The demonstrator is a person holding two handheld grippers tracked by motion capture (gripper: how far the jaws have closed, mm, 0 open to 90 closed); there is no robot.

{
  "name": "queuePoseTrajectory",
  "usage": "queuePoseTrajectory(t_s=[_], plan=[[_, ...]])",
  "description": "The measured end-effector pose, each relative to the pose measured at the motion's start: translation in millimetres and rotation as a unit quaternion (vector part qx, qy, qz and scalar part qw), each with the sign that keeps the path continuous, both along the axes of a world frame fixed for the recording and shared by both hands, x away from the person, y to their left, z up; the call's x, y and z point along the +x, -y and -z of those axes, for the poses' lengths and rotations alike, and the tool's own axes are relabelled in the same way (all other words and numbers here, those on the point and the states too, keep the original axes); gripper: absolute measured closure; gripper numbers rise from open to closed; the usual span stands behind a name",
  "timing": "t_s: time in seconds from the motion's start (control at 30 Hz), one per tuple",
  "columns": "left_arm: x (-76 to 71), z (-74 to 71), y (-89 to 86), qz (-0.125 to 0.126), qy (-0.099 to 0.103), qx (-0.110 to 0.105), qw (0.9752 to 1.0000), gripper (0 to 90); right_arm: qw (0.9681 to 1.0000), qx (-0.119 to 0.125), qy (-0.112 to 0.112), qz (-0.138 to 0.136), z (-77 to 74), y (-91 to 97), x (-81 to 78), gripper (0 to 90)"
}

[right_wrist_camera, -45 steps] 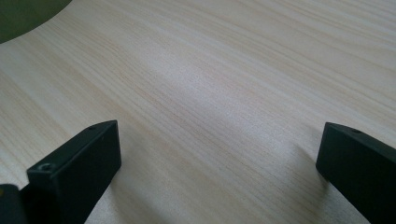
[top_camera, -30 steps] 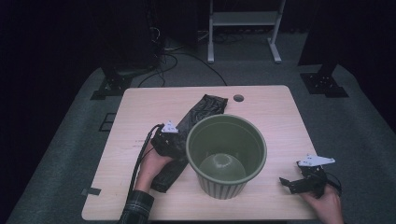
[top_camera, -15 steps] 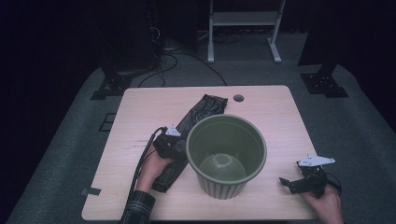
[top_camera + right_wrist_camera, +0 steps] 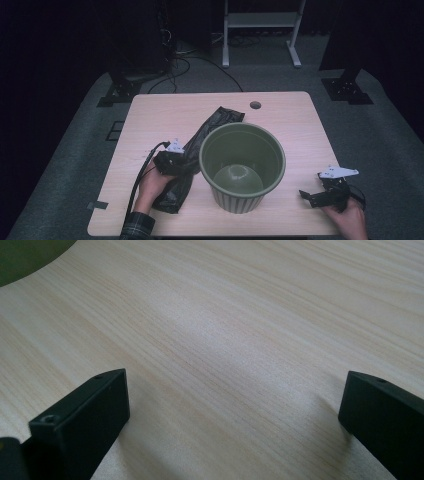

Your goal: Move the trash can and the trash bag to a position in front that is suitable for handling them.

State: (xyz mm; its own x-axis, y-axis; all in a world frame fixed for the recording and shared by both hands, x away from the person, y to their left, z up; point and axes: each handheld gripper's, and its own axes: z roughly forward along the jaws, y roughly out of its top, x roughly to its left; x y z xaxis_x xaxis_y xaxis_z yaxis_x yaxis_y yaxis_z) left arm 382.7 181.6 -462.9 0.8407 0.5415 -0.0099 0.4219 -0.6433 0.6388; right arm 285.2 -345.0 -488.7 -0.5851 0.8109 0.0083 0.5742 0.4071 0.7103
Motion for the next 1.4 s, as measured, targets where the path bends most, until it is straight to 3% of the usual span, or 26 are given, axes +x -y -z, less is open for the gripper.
queuePoseTrajectory(t_s=[0.27,0.47,0.53,0.73,0.8,0.9,1.0,1.07,1.13,1.3,1.4], plan=[[-17.8,0.0,-15.7,0.013,-0.012,-0.011,0.9998,61.3,1.0,0.0,-0.001,0.001,0.0,-0.2,-0.2,0.0],[-33.6,-0.9,-26.5,0.018,-0.014,-0.005,0.9997,62.0,1.0,0.0,-0.001,0.002,0.0,-0.3,-0.2,0.0],[-41.8,-2.7,-30.5,0.022,-0.016,0.009,0.9996,61.9,1.0,0.0,-0.001,0.002,0.0,-0.3,-0.1,0.0],[-55.5,-3.2,-38.3,0.017,-0.024,0.005,0.9996,59.1,1.0,0.0,-0.001,0.002,0.0,-0.3,-0.1,0.0],[-59.7,-7.6,-40.6,0.006,-0.014,0.003,0.9999,51.5,1.0,0.0,-0.001,0.002,0.0,-0.3,-0.1,0.0],[-62.5,-17.4,-41.8,-0.014,-0.001,-0.03,0.9995,40.8,1.0,0.0,-0.001,0.002,0.0,-0.4,0.1,0.0],[-61.3,-25.4,-35.8,-0.027,0.015,-0.027,0.9991,29.2,1.0,0.0,0.0,0.001,0.0,-0.4,0.3,0.0],[-57.9,-25.7,-30.3,-0.038,0.015,-0.02,0.9989,23.7,1.0,0.0,0.0,0.001,0.0,-0.4,0.4,0.0],[-53.3,-23.5,-24.9,-0.048,0.011,-0.016,0.9986,12.2,1.0,0.0,0.0,0.001,0.0,-0.4,0.4,0.0],[-44.0,-17.3,-7.5,-0.067,0.017,-0.012,0.9976,0.9,1.0,0.0,0.0,0.001,0.0,-0.4,0.4,0.0],[-39.7,-13.3,2.3,-0.068,0.021,-0.005,0.9975,0.0,1.0,0.0,0.0,0.001,0.0,-0.4,0.4,0.0]])
